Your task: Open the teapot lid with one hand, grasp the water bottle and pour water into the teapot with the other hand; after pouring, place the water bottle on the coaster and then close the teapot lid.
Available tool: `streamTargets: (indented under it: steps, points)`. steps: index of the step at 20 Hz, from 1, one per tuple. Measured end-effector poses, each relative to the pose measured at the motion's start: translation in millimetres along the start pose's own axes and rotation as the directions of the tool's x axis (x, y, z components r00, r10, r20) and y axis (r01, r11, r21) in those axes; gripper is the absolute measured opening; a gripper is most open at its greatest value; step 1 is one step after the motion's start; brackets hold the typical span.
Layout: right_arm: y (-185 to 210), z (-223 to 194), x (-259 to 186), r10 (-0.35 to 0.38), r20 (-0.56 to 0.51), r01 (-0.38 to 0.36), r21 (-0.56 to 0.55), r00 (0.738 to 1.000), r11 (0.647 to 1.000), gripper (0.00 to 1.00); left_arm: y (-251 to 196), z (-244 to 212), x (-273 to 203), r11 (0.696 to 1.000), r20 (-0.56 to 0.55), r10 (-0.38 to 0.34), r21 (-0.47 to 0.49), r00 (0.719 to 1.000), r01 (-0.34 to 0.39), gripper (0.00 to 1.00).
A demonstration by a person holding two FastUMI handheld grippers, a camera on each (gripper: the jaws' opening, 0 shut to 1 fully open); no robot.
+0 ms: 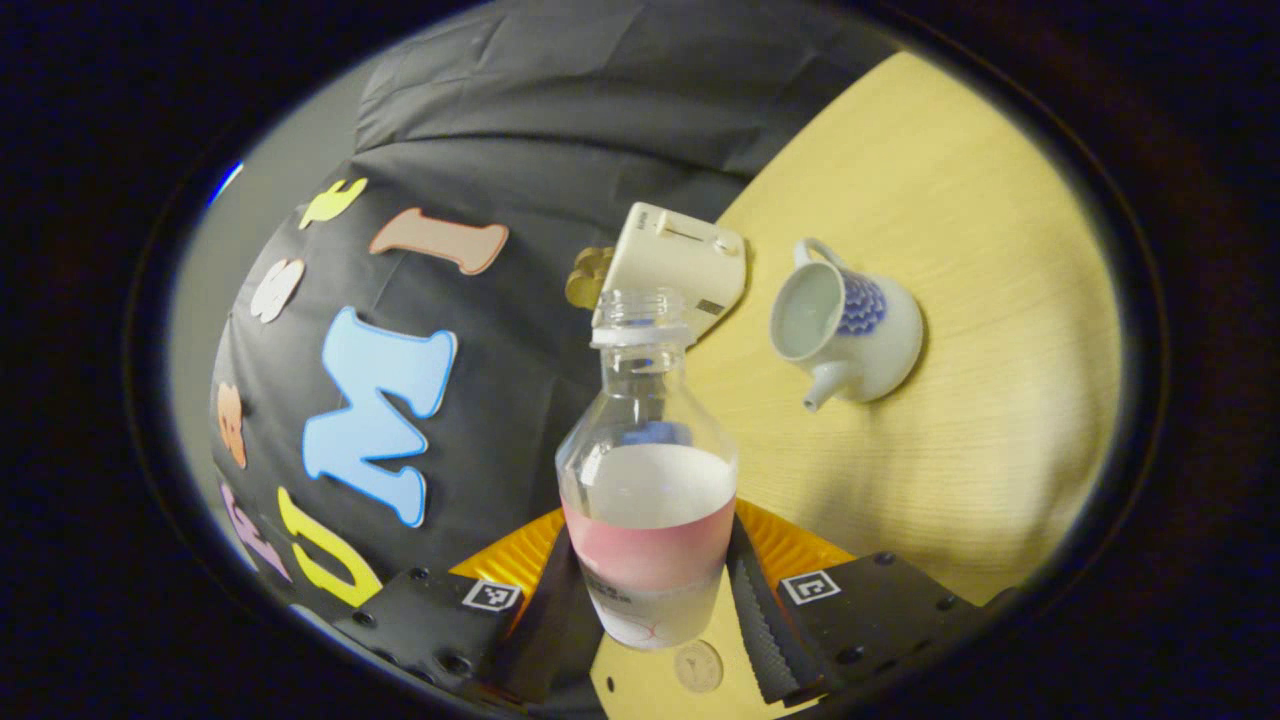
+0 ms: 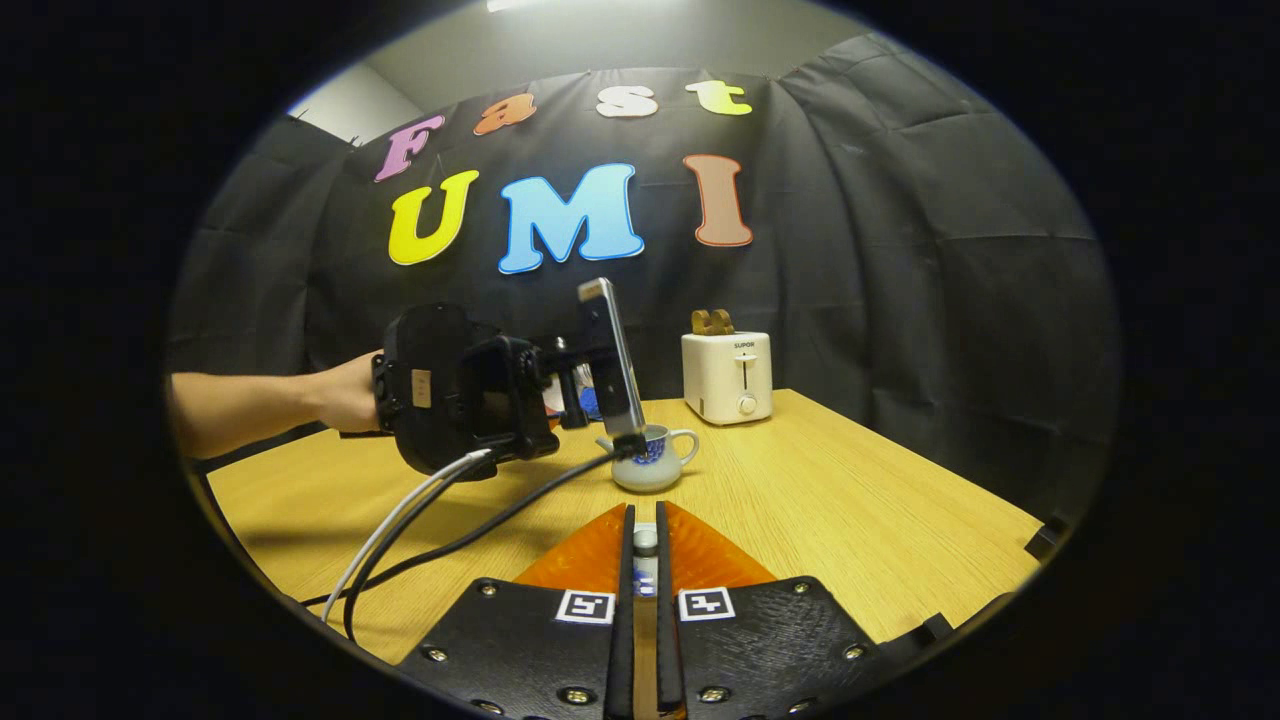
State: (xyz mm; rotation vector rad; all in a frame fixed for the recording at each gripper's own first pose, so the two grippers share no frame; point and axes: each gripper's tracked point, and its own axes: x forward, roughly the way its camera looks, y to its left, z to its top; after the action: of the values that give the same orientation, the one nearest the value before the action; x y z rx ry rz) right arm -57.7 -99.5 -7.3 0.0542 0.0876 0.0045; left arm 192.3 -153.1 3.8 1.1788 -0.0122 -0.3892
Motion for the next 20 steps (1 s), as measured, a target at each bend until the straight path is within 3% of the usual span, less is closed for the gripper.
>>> streamTargets:
  steps: [2,4,6,10,13,16,20]
  points:
    - [8,9,5,0.016,0.016,-0.016,-0.016,1.000,1.000,0.09,12,-10,-15,0.988,0.019,0.036,-0.153,0.999,-0.033,0.88]
    - [17,17,13,0.032,0.034,-0.031,-0.031,0.999,0.999,0.09,25,-26,-29,0.945,0.029,0.070,-0.323,0.997,-0.057,0.87]
    - [30,20,22,0.054,0.035,-0.052,-0.042,0.998,0.998,0.09,40,-51,-42,0.879,0.016,0.141,-0.462,0.990,-0.118,0.87]
    - [60,22,32,0.112,0.027,-0.111,-0.054,0.993,0.992,0.09,69,-107,-62,0.722,-0.018,0.187,-0.675,0.982,-0.150,0.87]
    - [77,25,36,0.138,0.027,-0.136,-0.070,0.990,0.988,0.09,76,-144,-64,0.592,-0.021,0.177,-0.797,0.984,-0.123,0.87]
    - [84,31,41,0.144,0.043,-0.140,-0.088,0.989,0.986,0.09,85,-176,-59,0.483,-0.038,0.178,-0.867,0.983,-0.121,0.87]
    - [88,31,49,0.149,0.037,-0.146,-0.090,0.988,0.985,0.09,101,-208,-44,0.384,-0.070,0.204,-0.912,0.976,-0.146,0.86]
